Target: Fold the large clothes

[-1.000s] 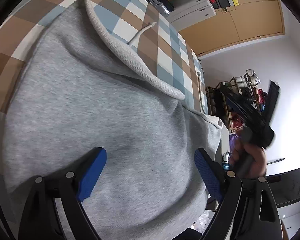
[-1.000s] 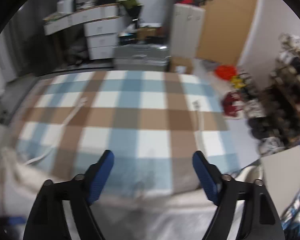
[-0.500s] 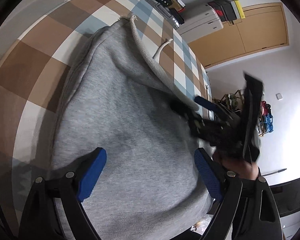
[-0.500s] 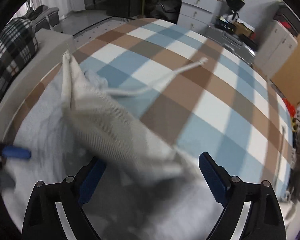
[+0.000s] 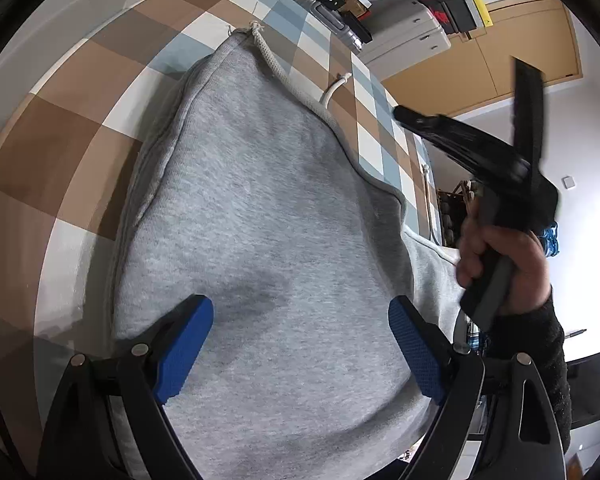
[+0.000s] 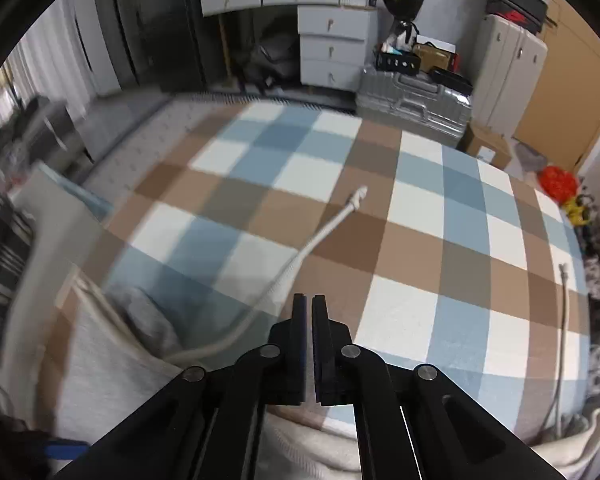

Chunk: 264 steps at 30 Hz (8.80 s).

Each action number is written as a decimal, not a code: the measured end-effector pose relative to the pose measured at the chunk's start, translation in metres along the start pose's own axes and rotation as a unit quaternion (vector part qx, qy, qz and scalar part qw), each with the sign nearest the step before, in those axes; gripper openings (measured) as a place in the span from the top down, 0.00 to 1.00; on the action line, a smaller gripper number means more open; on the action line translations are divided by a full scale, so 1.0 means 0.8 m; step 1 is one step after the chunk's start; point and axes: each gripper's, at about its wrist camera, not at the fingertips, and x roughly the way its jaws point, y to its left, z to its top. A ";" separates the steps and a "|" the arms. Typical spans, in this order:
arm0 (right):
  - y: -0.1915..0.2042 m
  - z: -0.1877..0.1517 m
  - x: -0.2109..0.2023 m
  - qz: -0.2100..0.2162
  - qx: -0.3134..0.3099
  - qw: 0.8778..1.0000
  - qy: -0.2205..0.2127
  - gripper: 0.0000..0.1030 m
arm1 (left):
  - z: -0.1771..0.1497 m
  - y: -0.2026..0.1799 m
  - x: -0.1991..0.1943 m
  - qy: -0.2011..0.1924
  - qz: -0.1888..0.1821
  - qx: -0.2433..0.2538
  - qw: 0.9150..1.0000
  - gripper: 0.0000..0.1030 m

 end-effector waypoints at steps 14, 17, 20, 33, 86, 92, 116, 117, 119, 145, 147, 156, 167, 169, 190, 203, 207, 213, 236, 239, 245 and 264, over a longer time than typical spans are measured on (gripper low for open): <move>-0.026 -0.220 -0.160 0.016 -0.036 0.995 0.087 0.12 | -0.025 -0.037 0.014 -0.006 0.022 0.070 0.997 0.16; -0.027 -0.277 -0.132 -0.011 -0.037 0.989 0.142 0.11 | -0.029 -0.035 0.025 -0.003 0.041 0.076 0.996 0.16; -0.034 -0.290 -0.125 0.003 -0.009 0.991 0.132 0.10 | -0.033 -0.039 0.026 -0.013 0.068 0.100 0.993 0.16; -0.093 -0.317 -0.225 0.034 0.150 0.988 0.027 0.05 | -0.047 -0.038 0.028 0.011 0.061 0.136 0.989 0.16; -0.248 -0.309 -0.294 0.020 0.354 0.927 -0.125 0.00 | -0.078 -0.115 0.015 -0.042 0.010 0.201 0.979 0.16; -0.216 -0.436 -0.296 0.165 0.480 0.856 -0.097 0.00 | -0.129 -0.179 0.035 -0.018 -0.069 0.279 0.958 0.16; -0.235 -0.413 -0.221 -0.004 0.480 0.875 -0.069 0.04 | -0.149 -0.185 0.103 0.030 0.025 0.296 0.954 0.16; -0.238 -0.417 -0.224 0.011 0.490 0.868 -0.080 0.10 | -0.151 -0.185 0.105 0.030 0.033 0.301 0.953 0.16; -0.244 -0.426 -0.237 0.038 0.499 0.858 -0.110 0.23 | -0.156 -0.187 0.108 0.030 0.053 0.316 0.947 0.16; -0.239 -0.427 -0.243 0.054 0.477 0.868 -0.129 0.81 | -0.166 -0.191 0.113 0.019 0.107 0.348 0.931 0.16; -0.228 -0.416 -0.257 0.034 0.452 0.879 -0.148 0.82 | -0.169 -0.193 0.116 0.016 0.115 0.351 0.929 0.16; -0.208 -0.393 -0.288 0.008 0.416 0.888 -0.196 0.86 | -0.157 -0.208 0.140 0.046 0.086 0.342 0.935 0.16; -0.084 -0.244 -0.342 -0.096 0.169 0.948 -0.251 0.87 | -0.093 -0.162 0.025 0.064 0.019 0.233 0.970 0.17; -0.033 -0.216 -0.347 -0.112 0.099 0.954 -0.261 0.86 | -0.086 -0.138 -0.033 0.030 0.029 0.231 0.972 0.17; 0.272 -0.250 -0.139 -0.118 -0.274 0.953 -0.045 0.74 | -0.070 -0.033 -0.146 -0.021 0.081 0.147 0.986 0.16; 0.212 -0.254 -0.183 0.153 -0.107 0.980 -0.065 0.56 | 0.002 -0.063 -0.013 0.111 0.042 0.075 0.990 0.16; 0.161 -0.249 -0.197 0.304 -0.015 0.951 -0.045 0.50 | 0.014 -0.044 0.019 0.138 0.063 0.035 0.988 0.16; 0.065 -0.249 -0.231 0.397 0.082 0.910 -0.089 0.26 | 0.019 -0.050 0.012 0.131 -0.002 0.024 0.991 0.80; -0.034 -0.278 -0.254 0.385 0.192 0.880 -0.200 0.00 | 0.035 -0.127 -0.044 0.089 -0.018 0.131 0.987 0.91; -0.033 -0.273 -0.186 0.388 0.251 0.882 -0.096 0.00 | 0.033 -0.134 -0.049 0.089 -0.024 0.129 0.987 0.91; 0.012 -0.265 -0.157 0.385 0.207 0.899 -0.023 0.00 | 0.041 -0.130 -0.073 0.082 -0.021 0.129 0.988 0.91; 0.110 -0.203 -0.114 0.242 -0.086 0.944 0.206 0.00 | -0.018 -0.028 -0.044 0.160 -0.033 0.021 0.986 0.21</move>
